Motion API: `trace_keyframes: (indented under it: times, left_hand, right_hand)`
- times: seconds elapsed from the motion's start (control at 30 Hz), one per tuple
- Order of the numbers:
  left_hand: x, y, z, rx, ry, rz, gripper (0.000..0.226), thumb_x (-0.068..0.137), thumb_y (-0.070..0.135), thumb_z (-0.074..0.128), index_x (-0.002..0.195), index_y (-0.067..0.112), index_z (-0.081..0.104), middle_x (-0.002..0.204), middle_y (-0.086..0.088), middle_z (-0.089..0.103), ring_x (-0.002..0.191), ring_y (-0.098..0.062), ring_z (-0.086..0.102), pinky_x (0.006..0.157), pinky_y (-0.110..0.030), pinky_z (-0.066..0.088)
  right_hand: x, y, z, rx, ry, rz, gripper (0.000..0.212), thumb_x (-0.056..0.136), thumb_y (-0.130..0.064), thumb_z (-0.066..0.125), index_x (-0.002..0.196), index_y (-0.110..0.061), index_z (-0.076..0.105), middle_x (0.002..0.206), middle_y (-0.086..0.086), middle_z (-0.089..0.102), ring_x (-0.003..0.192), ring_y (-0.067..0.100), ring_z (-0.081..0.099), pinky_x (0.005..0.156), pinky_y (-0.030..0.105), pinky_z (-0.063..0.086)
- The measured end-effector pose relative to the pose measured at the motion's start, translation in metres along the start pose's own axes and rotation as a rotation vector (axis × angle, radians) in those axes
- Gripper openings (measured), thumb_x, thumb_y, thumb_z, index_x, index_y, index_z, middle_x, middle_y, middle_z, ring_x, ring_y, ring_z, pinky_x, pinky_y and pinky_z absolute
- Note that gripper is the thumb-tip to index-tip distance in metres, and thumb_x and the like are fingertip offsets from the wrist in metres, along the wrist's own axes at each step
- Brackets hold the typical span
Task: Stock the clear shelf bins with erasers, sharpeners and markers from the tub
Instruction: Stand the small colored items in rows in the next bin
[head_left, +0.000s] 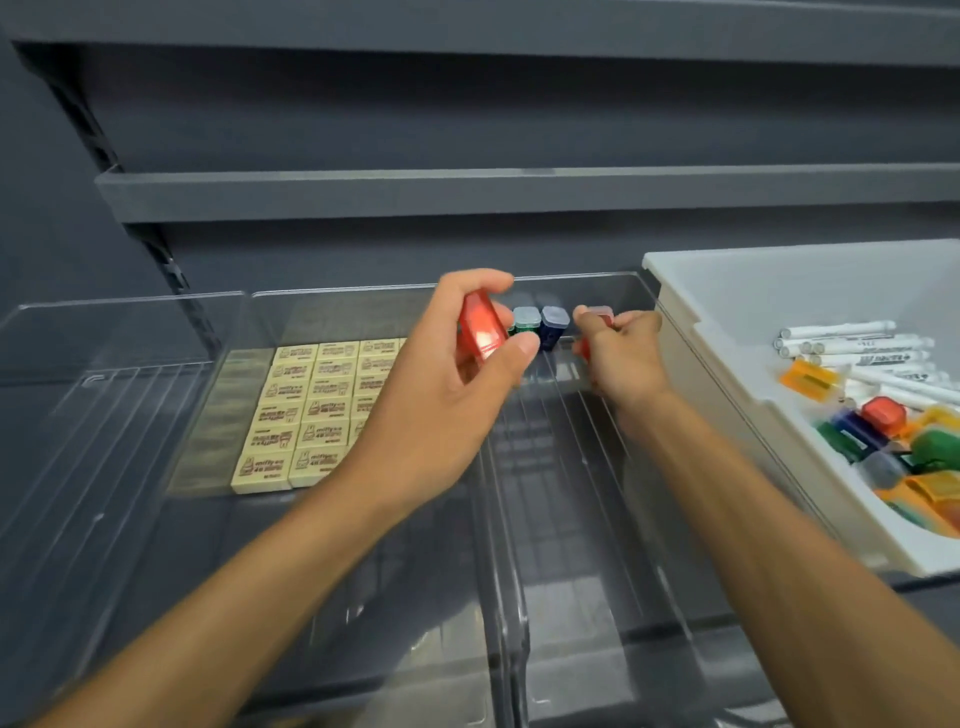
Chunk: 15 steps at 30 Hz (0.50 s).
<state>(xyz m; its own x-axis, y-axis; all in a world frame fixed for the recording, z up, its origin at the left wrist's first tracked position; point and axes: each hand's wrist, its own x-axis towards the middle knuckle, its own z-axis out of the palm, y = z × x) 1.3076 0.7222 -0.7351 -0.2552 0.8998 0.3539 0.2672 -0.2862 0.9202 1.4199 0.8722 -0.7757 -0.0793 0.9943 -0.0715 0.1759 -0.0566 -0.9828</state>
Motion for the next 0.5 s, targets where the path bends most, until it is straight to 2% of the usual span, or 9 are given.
trace_keyframes:
  times: [0.07, 0.13, 0.17, 0.23, 0.27, 0.33, 0.4, 0.47, 0.5]
  left_hand:
    - [0.012, -0.002, 0.006, 0.058, -0.009, -0.001, 0.030, 0.094, 0.015, 0.060, 0.118, 0.030, 0.053, 0.103, 0.007, 0.057, 0.086, -0.023, 0.061, 0.085, -0.043, 0.054]
    - [0.024, -0.003, 0.015, 0.096, -0.030, -0.028, 0.029, 0.090, 0.011, 0.057, 0.112, 0.030, 0.054, 0.099, 0.012, 0.056, 0.080, -0.016, 0.059, 0.083, -0.046, 0.054]
    - [0.028, -0.003, 0.019, 0.100, -0.039, -0.046, 0.029, 0.088, 0.010, 0.055, 0.109, 0.029, 0.055, 0.096, 0.013, 0.056, 0.077, -0.013, 0.058, 0.079, -0.044, 0.054]
    - [0.033, -0.005, 0.028, 0.144, -0.062, -0.059, 0.027, 0.084, 0.014, 0.054, 0.106, 0.029, 0.055, 0.096, 0.012, 0.055, 0.075, -0.008, 0.054, 0.069, -0.031, 0.048]
    - [0.033, -0.007, 0.032, 0.195, -0.073, -0.055, 0.027, 0.081, 0.018, 0.053, 0.105, 0.030, 0.055, 0.097, 0.012, 0.055, 0.077, -0.006, 0.053, 0.069, -0.025, 0.044]
    - [0.031, -0.011, 0.036, 0.281, -0.078, -0.039, 0.029, 0.077, 0.021, 0.052, 0.104, 0.030, 0.057, 0.098, 0.014, 0.055, 0.086, -0.005, 0.054, 0.072, -0.024, 0.044]
    - [0.029, -0.014, 0.037, 0.299, -0.046, -0.024, 0.028, 0.074, 0.022, 0.050, 0.099, 0.030, 0.058, 0.096, 0.013, 0.057, 0.089, -0.007, 0.056, 0.074, -0.027, 0.048]
    - [0.029, -0.014, 0.036, 0.273, 0.009, -0.004, 0.025, 0.073, 0.021, 0.050, 0.094, 0.030, 0.059, 0.092, 0.011, 0.060, 0.081, -0.009, 0.056, 0.068, -0.027, 0.047]
    - [0.028, -0.014, 0.035, 0.261, 0.039, 0.016, 0.024, 0.073, 0.019, 0.051, 0.093, 0.030, 0.059, 0.089, 0.011, 0.060, 0.076, -0.008, 0.055, 0.064, -0.024, 0.044]
  right_hand:
    - [0.005, 0.000, 0.006, 0.008, 0.020, -0.009, 0.029, 0.093, -0.032, 0.052, 0.098, -0.015, 0.030, 0.091, 0.005, 0.050, 0.076, 0.016, 0.049, 0.062, 0.028, 0.038]
    - [0.009, 0.000, 0.009, 0.048, 0.037, 0.031, 0.032, 0.081, -0.044, 0.042, 0.097, -0.016, 0.038, 0.083, 0.002, 0.048, 0.069, 0.016, 0.045, 0.060, 0.029, 0.033]
    - [0.011, 0.001, 0.010, 0.063, 0.051, 0.053, 0.033, 0.079, -0.044, 0.036, 0.095, -0.016, 0.042, 0.081, 0.000, 0.049, 0.068, 0.016, 0.045, 0.062, 0.029, 0.034]
    - [0.013, 0.004, 0.013, 0.033, 0.080, 0.077, 0.029, 0.087, -0.036, 0.031, 0.099, -0.016, 0.048, 0.083, -0.001, 0.052, 0.076, 0.021, 0.051, 0.074, 0.035, 0.041]
    - [0.015, 0.005, 0.014, 0.006, 0.089, 0.084, 0.031, 0.090, -0.031, 0.031, 0.104, -0.013, 0.051, 0.087, 0.001, 0.055, 0.083, 0.025, 0.055, 0.081, 0.039, 0.045]
    - [0.020, 0.007, 0.017, -0.049, 0.096, 0.072, 0.036, 0.088, -0.028, 0.035, 0.112, -0.009, 0.056, 0.099, 0.005, 0.063, 0.097, 0.030, 0.061, 0.088, 0.044, 0.049]
    - [0.023, 0.009, 0.016, -0.091, 0.124, 0.001, 0.027, 0.093, -0.023, 0.042, 0.113, -0.011, 0.055, 0.105, 0.000, 0.063, 0.099, 0.022, 0.060, 0.089, 0.034, 0.048]
    - [0.022, 0.010, 0.011, -0.160, 0.180, -0.118, 0.021, 0.098, -0.015, 0.045, 0.117, -0.009, 0.052, 0.106, -0.006, 0.056, 0.095, 0.011, 0.052, 0.079, 0.016, 0.037]
    - [0.021, 0.011, 0.008, -0.184, 0.200, -0.175, 0.020, 0.098, -0.013, 0.046, 0.117, -0.008, 0.052, 0.106, -0.006, 0.055, 0.094, 0.010, 0.050, 0.074, 0.011, 0.032]
